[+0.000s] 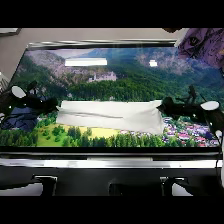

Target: Fold the clothes and pants, and hang the long-sleeved shirts on hangers.

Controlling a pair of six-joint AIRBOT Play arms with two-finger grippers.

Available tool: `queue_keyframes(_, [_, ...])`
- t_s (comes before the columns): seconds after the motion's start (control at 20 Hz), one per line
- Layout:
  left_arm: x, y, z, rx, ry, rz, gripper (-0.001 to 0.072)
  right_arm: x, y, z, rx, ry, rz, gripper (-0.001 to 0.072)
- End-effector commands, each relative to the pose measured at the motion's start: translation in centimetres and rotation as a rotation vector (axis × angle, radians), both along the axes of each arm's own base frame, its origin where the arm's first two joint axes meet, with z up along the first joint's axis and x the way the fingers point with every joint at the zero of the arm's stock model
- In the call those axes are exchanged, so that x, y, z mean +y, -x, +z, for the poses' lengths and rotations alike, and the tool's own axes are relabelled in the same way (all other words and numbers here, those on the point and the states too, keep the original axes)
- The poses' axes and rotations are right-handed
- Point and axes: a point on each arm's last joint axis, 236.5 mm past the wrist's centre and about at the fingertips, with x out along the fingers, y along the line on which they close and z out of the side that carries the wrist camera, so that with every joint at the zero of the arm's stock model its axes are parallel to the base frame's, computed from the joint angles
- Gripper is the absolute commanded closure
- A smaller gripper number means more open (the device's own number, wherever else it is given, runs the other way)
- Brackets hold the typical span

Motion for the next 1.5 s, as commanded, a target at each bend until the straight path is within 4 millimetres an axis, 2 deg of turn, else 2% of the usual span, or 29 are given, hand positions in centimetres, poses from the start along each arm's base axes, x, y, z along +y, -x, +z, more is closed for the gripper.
queue_keyframes(0.0, [0.0,-2.3,-0.7,-0.006,-0.002,-0.006,0.0691,0.5,-4.7,-0.9,-0.020,0.043,0.002,0.0678])
queue_keyframes(0.1, [0.1,-3.1,-1.0,-0.006,0.000,0.001,0.0691,0.0,-5.9,-0.8,-0.020,0.050,-0.013,0.0678])
queue_keyframes(0.2, [0.2,-3.5,-1.5,0.002,0.000,0.000,0.0692,-0.6,-6.3,-1.2,-0.004,0.073,-0.024,0.0678])
queue_keyframes(0.4, [-0.2,-3.3,-3.8,0.053,0.022,0.004,0.0691,-0.8,-5.6,-3.2,0.056,0.088,-0.010,0.0678])
queue_keyframes(0.6, [-0.3,-3.1,-5.1,0.082,0.030,0.004,0.0676,-1.1,-5.2,-5.5,0.117,0.093,-0.019,0.0675])
queue_keyframes(0.65, [-0.3,-3.0,-5.3,0.087,0.031,0.004,0.0580,-1.0,-5.1,-5.9,0.132,0.086,-0.015,0.0645])
queue_keyframes(0.7, [-0.3,-3.1,-5.4,0.086,0.031,0.005,0.0458,-0.7,-4.9,-6.2,0.146,0.074,-0.012,0.0526])
queue_keyframes(0.8, [-0.4,-3.5,-4.4,0.073,0.033,-0.001,0.0163,-0.5,-3.9,-5.5,0.174,0.054,0.023,0.0244])
queue_keyframes(0.85, [-0.2,-4.0,-3.4,0.060,0.030,-0.007,0.0088,-1.0,-3.4,-4.3,0.187,0.041,0.047,0.0204])
queue_keyframes(0.9, [0.4,-4.6,-1.8,0.036,0.014,-0.014,0.0087,-2.1,-3.1,-3.2,0.196,0.042,0.061,0.0183])
queue_keyframes(1.0, [1.5,-6.0,1.5,-0.034,-0.027,-0.022,0.0086,-5.9,-2.4,-1.7,0.210,0.084,0.055,0.0110])
queue_keyframes(1.1, [2.2,-6.9,4.5,-0.099,-0.063,-0.029,0.0044,-8.7,-0.9,-1.8,0.238,0.086,0.072,0.0034])
queue_keyframes(1.15, [2.2,-7.0,5.4,-0.113,-0.067,-0.033,0.0044,-9.1,0.3,-2.3,0.261,0.068,0.118,0.0025])
queue_keyframes(1.25, [2.1,-7.1,6.0,-0.120,-0.067,-0.036,0.0044,-8.4,2.7,-3.5,0.312,0.021,0.249,0.0025])
queue_keyframes(1.45, [2.1,-7.0,5.8,-0.110,-0.065,-0.035,0.0044,-6.6,1.1,-5.8,0.264,-0.073,0.280,0.0025])
